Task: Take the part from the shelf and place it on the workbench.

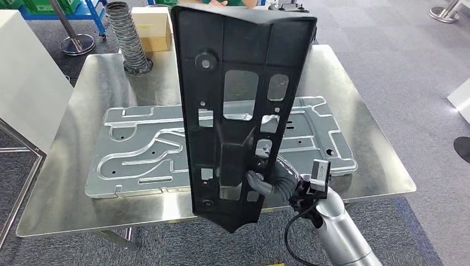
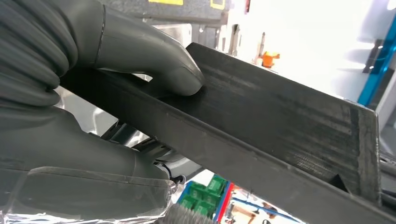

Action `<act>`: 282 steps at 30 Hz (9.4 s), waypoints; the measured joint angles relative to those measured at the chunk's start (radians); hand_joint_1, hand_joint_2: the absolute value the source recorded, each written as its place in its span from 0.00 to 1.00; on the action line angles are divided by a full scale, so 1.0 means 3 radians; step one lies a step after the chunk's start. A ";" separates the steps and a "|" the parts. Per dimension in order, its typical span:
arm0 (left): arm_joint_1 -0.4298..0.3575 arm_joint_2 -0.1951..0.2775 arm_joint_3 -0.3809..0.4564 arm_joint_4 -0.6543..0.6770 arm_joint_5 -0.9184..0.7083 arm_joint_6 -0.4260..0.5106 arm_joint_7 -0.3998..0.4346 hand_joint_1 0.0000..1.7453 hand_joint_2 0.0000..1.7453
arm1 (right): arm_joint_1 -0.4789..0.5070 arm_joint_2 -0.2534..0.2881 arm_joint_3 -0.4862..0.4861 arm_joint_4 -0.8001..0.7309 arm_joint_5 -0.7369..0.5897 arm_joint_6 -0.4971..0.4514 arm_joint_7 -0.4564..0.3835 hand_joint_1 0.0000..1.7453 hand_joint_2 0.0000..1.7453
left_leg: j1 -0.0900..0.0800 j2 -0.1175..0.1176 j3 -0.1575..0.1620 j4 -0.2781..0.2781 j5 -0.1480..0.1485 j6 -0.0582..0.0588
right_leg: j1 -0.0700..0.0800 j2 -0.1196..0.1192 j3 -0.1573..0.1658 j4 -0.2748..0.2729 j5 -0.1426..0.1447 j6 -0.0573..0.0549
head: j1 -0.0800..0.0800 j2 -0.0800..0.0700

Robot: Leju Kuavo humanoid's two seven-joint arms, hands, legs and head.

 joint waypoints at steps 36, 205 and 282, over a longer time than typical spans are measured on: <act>0.0016 -0.0015 0.0054 0.0000 0.0099 0.0035 -0.0081 0.00 1.00 | -0.2262 -0.0010 0.0890 0.2039 0.2320 -0.1850 0.0304 1.00 1.00 | -0.0004 -0.0047 -0.0099 0.0050 0.0047 -0.0043 | 0.0043 0.0002 0.0295 -0.0893 0.0520 -0.0075 | 0.0000 0.0000; 0.0028 0.0019 0.0080 0.0000 0.0100 -0.0034 -0.0247 0.00 0.00 | -0.2090 -0.0238 0.1573 0.2410 0.3637 -0.2373 0.0595 0.00 0.00 | 0.0003 -0.0007 -0.0212 0.0625 -0.0102 -0.0181 | 0.0015 -0.0021 0.0306 -0.1078 0.0650 -0.0127 | -0.0001 0.0000; -0.0006 0.0011 -0.0072 -0.0003 -0.0113 -0.0044 -0.0064 0.00 0.00 | 0.0873 0.0693 -0.2284 0.4480 0.1715 -0.2518 0.1507 0.00 1.00 | -0.0025 0.0041 0.0043 -0.0117 0.0024 0.0027 | -0.0027 0.0002 0.0450 -0.0433 0.0189 0.0047 | -0.0003 0.0000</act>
